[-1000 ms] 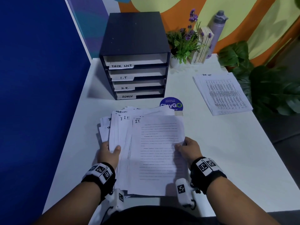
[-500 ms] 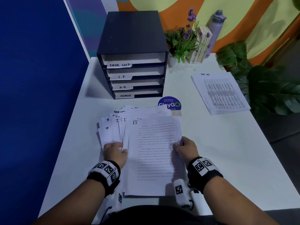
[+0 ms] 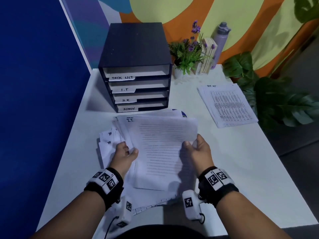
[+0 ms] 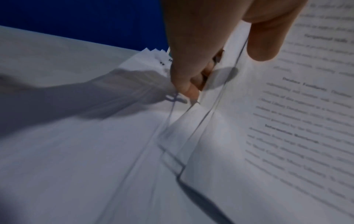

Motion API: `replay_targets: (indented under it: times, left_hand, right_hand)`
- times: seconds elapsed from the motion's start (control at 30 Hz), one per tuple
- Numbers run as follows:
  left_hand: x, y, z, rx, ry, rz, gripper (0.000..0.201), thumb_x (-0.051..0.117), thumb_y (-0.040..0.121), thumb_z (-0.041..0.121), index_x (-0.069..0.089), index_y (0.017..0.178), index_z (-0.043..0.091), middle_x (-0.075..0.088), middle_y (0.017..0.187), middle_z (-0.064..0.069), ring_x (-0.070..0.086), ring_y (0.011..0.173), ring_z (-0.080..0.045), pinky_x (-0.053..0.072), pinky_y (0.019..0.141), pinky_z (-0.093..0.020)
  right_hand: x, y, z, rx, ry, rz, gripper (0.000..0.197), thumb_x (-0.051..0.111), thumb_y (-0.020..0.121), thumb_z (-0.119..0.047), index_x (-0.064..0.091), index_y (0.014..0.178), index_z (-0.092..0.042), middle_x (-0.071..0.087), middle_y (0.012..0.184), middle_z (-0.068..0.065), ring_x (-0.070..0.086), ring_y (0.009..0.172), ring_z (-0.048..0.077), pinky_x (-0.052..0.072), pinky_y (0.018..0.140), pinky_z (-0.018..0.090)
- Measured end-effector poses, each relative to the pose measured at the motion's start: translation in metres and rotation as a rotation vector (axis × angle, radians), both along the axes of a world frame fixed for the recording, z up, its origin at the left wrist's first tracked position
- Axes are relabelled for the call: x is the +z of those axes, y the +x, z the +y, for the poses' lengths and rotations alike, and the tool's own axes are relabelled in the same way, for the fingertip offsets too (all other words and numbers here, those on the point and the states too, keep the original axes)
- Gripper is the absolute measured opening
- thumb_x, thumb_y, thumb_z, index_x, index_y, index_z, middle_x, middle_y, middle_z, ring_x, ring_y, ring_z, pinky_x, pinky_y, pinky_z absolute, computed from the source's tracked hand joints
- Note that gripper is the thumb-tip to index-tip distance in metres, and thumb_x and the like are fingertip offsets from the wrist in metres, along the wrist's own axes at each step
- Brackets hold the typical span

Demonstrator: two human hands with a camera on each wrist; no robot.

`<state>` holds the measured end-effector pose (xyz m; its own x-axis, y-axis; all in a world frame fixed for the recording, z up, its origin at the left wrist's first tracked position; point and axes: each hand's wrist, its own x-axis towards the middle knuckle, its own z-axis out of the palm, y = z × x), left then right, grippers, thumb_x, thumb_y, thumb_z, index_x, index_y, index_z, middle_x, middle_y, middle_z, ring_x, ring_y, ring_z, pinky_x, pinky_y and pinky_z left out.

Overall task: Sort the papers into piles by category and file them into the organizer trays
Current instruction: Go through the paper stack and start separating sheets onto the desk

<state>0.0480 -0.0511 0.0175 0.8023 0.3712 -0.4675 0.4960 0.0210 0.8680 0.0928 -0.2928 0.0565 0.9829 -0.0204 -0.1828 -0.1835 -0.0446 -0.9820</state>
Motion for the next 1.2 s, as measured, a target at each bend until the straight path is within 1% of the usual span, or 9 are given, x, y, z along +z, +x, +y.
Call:
replay_targets:
  times: [0.13, 0.23, 0.4, 0.57, 0.7, 0.87, 0.93, 1.07, 1.2]
  left_hand:
    - [0.041, 0.018, -0.004, 0.110, -0.001, -0.210, 0.070, 0.059, 0.091, 0.002, 0.019, 0.145, 0.021, 0.061, 0.117, 0.000, 0.057, 0.114, -0.021, 0.039, 0.108, -0.045]
    - [0.083, 0.020, -0.009, 0.161, 0.083, -0.435, 0.062, 0.057, 0.091, -0.003, 0.027, 0.141, 0.019, 0.061, 0.119, -0.004, 0.060, 0.109, -0.014, 0.047, 0.099, -0.032]
    - [0.105, -0.002, -0.021, 0.182, 0.036, -0.672, 0.043, 0.059, 0.091, 0.024, 0.037, 0.127, 0.027, 0.059, 0.123, 0.006, 0.059, 0.111, -0.009, 0.051, 0.093, -0.024]
    - [0.047, -0.017, -0.028, 0.136, 0.122, -0.371, 0.056, 0.056, 0.096, 0.021, 0.027, 0.144, 0.023, 0.045, 0.143, 0.002, 0.044, 0.130, -0.014, 0.032, 0.114, -0.037]
    - [0.023, -0.014, -0.027, 0.101, 0.174, -0.209, 0.047, 0.048, 0.098, 0.018, 0.029, 0.138, 0.033, 0.050, 0.137, 0.003, 0.048, 0.128, -0.022, 0.034, 0.111, -0.041]
    - [0.041, 0.005, -0.039, 0.061, 0.111, -0.325, 0.035, 0.051, 0.094, 0.001, 0.047, 0.120, 0.024, 0.063, 0.111, 0.004, 0.061, 0.100, -0.015, 0.045, 0.089, -0.030]
    - [0.032, 0.011, -0.037, -0.067, 0.248, -0.287, 0.043, 0.055, 0.093, 0.003, 0.046, 0.128, 0.025, 0.056, 0.120, 0.005, 0.057, 0.104, -0.011, 0.046, 0.095, -0.033]
    - [0.007, 0.007, -0.026, -0.494, 0.685, 0.129, 0.078, 0.068, 0.084, 0.033, 0.023, 0.148, 0.041, 0.007, 0.160, 0.009, 0.015, 0.147, -0.020, 0.024, 0.116, -0.047]
    - [-0.006, 0.000, -0.024, -0.709, 0.836, 0.344, 0.088, 0.070, 0.084, 0.035, 0.012, 0.149, 0.049, -0.017, 0.160, 0.014, -0.016, 0.148, -0.023, 0.009, 0.113, -0.065]
  right_hand:
    - [0.036, 0.003, 0.011, 0.008, 0.083, -0.191, 0.019, 0.056, 0.092, 0.000, 0.055, 0.099, -0.018, 0.071, 0.092, 0.000, 0.068, 0.087, 0.011, 0.054, 0.077, 0.025]
    - [0.058, 0.001, 0.018, 0.003, -0.084, -0.464, 0.027, 0.062, 0.088, -0.015, 0.046, 0.100, -0.034, 0.062, 0.103, 0.001, 0.061, 0.095, 0.007, 0.047, 0.082, 0.015]
    - [0.045, -0.010, 0.025, 0.040, -0.217, -0.614, 0.038, 0.052, 0.089, -0.036, 0.035, 0.122, -0.035, 0.046, 0.120, -0.022, 0.048, 0.106, -0.015, 0.046, 0.087, 0.017]
    - [-0.010, -0.031, 0.022, 0.146, -0.255, -0.410, 0.035, 0.048, 0.092, -0.030, 0.034, 0.123, -0.038, 0.049, 0.117, -0.020, 0.052, 0.101, -0.009, 0.045, 0.088, 0.020]
    - [-0.032, -0.031, 0.015, 0.236, -0.370, -0.198, 0.033, 0.051, 0.093, -0.010, 0.036, 0.112, -0.034, 0.055, 0.099, -0.012, 0.056, 0.087, 0.010, 0.036, 0.069, 0.008]
    - [-0.033, 0.010, -0.013, -0.168, -0.315, -0.025, 0.026, 0.053, 0.090, -0.007, 0.049, 0.110, -0.022, 0.065, 0.088, 0.007, 0.064, 0.076, 0.031, 0.054, 0.066, 0.035]
    - [-0.034, 0.030, -0.037, -0.315, -0.317, 0.005, 0.033, 0.053, 0.090, -0.003, 0.052, 0.120, -0.018, 0.066, 0.097, 0.011, 0.065, 0.084, 0.032, 0.054, 0.075, 0.036]
    - [-0.029, 0.060, -0.087, -0.477, -0.482, 0.094, 0.038, 0.046, 0.089, 0.003, 0.054, 0.125, -0.006, 0.064, 0.104, 0.020, 0.055, 0.086, 0.025, 0.037, 0.075, 0.023]
    - [-0.030, 0.090, -0.101, -0.435, -0.569, 0.152, 0.041, 0.045, 0.091, 0.001, 0.050, 0.131, -0.004, 0.062, 0.117, 0.025, 0.058, 0.107, 0.037, 0.042, 0.086, 0.031]
